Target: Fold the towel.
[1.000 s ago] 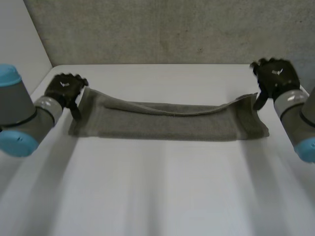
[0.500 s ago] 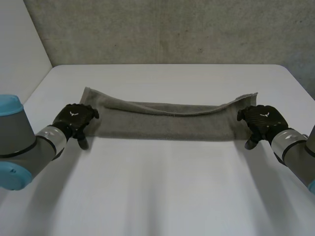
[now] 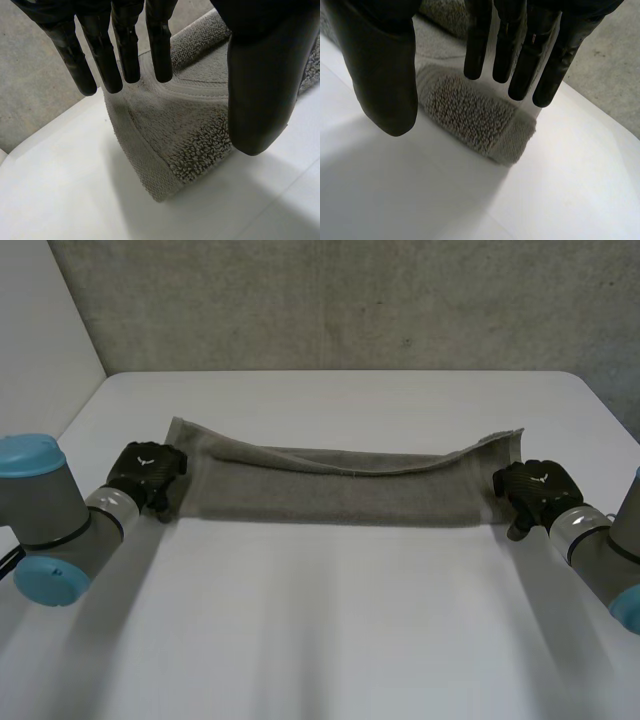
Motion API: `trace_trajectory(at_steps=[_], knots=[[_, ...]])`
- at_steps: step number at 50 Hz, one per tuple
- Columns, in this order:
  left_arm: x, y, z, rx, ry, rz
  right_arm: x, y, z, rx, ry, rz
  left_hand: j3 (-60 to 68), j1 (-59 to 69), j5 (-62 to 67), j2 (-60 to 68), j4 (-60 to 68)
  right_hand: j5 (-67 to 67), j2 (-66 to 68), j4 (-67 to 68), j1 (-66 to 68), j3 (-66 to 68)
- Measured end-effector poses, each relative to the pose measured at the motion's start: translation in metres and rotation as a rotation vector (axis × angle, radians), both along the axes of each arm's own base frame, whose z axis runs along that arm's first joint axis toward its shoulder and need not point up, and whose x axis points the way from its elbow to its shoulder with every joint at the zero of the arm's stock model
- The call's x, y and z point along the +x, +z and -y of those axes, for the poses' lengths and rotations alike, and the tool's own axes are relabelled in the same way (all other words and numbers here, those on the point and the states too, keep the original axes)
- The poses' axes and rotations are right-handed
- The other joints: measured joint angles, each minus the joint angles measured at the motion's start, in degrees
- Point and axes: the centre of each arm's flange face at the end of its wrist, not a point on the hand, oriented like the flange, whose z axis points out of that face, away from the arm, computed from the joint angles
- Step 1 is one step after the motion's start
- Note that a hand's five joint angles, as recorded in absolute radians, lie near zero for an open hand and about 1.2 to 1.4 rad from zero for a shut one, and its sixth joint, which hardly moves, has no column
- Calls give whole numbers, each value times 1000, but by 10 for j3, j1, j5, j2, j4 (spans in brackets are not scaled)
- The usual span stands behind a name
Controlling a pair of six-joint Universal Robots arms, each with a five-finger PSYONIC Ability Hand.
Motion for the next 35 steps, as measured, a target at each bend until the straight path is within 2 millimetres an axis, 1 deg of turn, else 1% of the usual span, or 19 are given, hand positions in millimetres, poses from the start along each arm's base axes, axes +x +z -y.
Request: trace_trajectory(at_steps=[8,19,21,23,25,28,30,32,35], knots=[[0,-5,3,6,0,1,-1,-6,7,-3,-4,-21,29,30,28,29,28,73,78,77,78,78],[-1,-13,8,15,-1,3,-2,-5,13,-16,-14,-23,39,39,37,40,37,135,138,134,139,136],[-1,-14,9,14,-1,3,-2,-6,13,-16,-16,-23,82,82,75,84,82,168,170,167,172,168],[-1,-15,9,14,-1,3,-2,-6,13,-16,-16,-23,161,160,139,165,163,193,194,193,199,192],[-1,-15,10,13,-1,3,-2,-7,14,-16,-17,-24,214,211,173,218,215,213,211,212,220,209],[-1,-15,11,11,1,3,-2,-7,15,-16,-17,-24,257,255,245,263,263,250,248,248,257,241],[0,-16,12,11,3,3,-2,-8,15,-15,-17,-24,323,322,313,329,329,338,337,336,342,323],[0,-16,12,13,4,3,-2,-8,16,-15,-17,-25,360,361,355,369,367,388,383,386,386,374],[1,-15,11,16,7,3,-2,-8,17,-16,-17,-25,408,402,407,417,413,399,386,407,393,398]])
